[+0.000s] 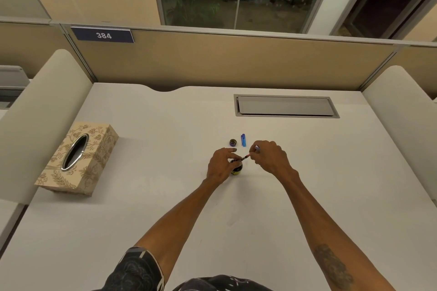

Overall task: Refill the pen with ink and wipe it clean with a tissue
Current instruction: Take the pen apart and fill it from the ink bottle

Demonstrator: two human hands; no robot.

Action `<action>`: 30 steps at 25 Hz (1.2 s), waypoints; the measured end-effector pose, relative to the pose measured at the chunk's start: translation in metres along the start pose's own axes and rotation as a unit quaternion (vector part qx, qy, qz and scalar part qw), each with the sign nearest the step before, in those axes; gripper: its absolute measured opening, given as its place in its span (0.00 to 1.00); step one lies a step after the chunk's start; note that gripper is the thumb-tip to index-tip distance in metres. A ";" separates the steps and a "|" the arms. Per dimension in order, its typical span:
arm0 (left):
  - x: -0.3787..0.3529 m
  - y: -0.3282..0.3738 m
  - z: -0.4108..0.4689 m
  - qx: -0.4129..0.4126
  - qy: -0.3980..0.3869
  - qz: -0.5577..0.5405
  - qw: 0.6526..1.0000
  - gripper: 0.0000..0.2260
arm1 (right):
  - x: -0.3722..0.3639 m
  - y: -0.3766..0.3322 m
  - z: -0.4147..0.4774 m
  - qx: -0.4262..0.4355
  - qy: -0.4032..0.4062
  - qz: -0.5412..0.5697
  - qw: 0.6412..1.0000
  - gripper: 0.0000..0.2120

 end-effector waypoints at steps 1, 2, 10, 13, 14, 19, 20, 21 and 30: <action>-0.001 0.000 0.001 0.000 -0.001 0.001 1.000 0.10 | -0.001 0.000 0.000 -0.003 0.009 -0.005 1.000 0.09; -0.001 -0.001 0.001 0.002 -0.002 0.001 1.000 0.10 | -0.002 -0.001 -0.001 -0.011 0.019 -0.009 1.000 0.11; 0.000 -0.002 0.000 0.006 -0.001 0.001 1.000 0.10 | -0.004 0.000 0.002 -0.009 -0.014 0.023 1.000 0.09; -0.001 -0.001 0.001 0.005 -0.005 0.008 1.000 0.10 | -0.003 -0.003 0.002 -0.005 -0.003 -0.006 1.000 0.09; -0.001 -0.001 0.001 0.007 -0.004 0.005 1.000 0.10 | -0.005 -0.003 0.002 -0.011 0.004 -0.007 1.000 0.11; -0.001 -0.002 0.001 0.009 -0.002 0.000 1.000 0.10 | -0.008 0.000 0.003 -0.036 0.012 0.009 0.999 0.19; 0.000 -0.002 0.001 0.009 -0.002 0.001 1.000 0.10 | -0.006 0.000 0.003 -0.032 0.006 0.015 0.999 0.16; 0.000 -0.001 0.001 0.009 -0.003 0.000 1.000 0.10 | -0.005 0.001 0.004 -0.022 0.000 0.016 1.000 0.12; -0.001 -0.002 0.001 0.009 0.001 -0.013 1.000 0.10 | -0.007 0.004 0.005 -0.030 0.005 0.003 1.000 0.16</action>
Point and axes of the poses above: each hand's wrist, its own z-axis towards the middle knuckle, its own x-axis out of the back of the hand, y = z × x, the point moved 1 cm from there along z, towards the middle knuckle, and after that the axes turned 12 degrees about z, right-handed, at the moved point
